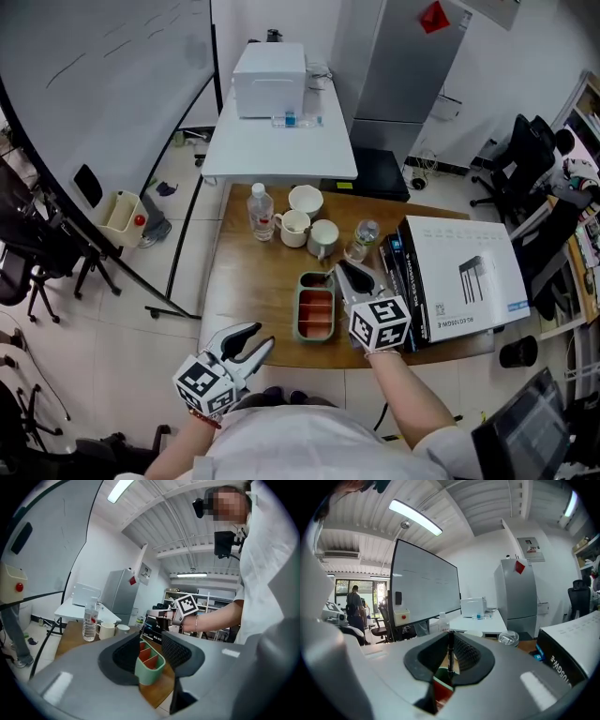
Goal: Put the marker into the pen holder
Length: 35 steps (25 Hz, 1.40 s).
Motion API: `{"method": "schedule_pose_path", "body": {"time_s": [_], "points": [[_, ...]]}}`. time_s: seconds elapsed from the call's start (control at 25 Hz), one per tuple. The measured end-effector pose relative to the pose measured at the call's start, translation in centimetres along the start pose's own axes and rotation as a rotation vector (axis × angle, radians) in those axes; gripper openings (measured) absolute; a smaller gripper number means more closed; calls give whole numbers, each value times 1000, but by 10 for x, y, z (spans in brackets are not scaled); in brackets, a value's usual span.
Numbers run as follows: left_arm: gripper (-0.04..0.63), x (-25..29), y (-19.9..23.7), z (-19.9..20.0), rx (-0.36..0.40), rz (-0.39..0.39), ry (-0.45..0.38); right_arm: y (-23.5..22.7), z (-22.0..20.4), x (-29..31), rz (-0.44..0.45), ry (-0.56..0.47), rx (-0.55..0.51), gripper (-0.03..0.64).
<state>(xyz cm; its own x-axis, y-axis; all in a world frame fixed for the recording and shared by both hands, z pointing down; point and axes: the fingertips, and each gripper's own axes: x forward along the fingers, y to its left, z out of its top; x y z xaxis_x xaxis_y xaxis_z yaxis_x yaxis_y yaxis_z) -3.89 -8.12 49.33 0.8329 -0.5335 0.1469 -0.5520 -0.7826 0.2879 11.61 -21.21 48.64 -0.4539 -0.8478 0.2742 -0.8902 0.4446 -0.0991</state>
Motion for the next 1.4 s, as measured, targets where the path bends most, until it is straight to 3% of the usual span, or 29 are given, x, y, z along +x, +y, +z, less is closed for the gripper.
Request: {"method": "schedule_pose_path", "body": {"time_s": [0.4,0.52,0.68,0.8,1.04,1.24,1.4], "points": [[120,-5,-1,-24,-80,3,62,-16,-84,22,-42,160,118,29],[120,-5,2,-24,-86,10,61,-8,-97,23,-10,175,122,31],[120,-3,0,-28,-88,1,71,-1,-117,20,28,242,110,136],[118,1,-4,-28,-90,-14,71,-6,-124,12,7,256,114,149],[120,5,-12,-25,-87,-41,74,-6,-103,-14,-4,182,152,143],[118,10,-17,-15,-95,-65,49,23,-60,-55,38,64,183,140],[120,21,-37,21,-100,-128,-27,64,-16,-93,83,-29,107,133]]}}
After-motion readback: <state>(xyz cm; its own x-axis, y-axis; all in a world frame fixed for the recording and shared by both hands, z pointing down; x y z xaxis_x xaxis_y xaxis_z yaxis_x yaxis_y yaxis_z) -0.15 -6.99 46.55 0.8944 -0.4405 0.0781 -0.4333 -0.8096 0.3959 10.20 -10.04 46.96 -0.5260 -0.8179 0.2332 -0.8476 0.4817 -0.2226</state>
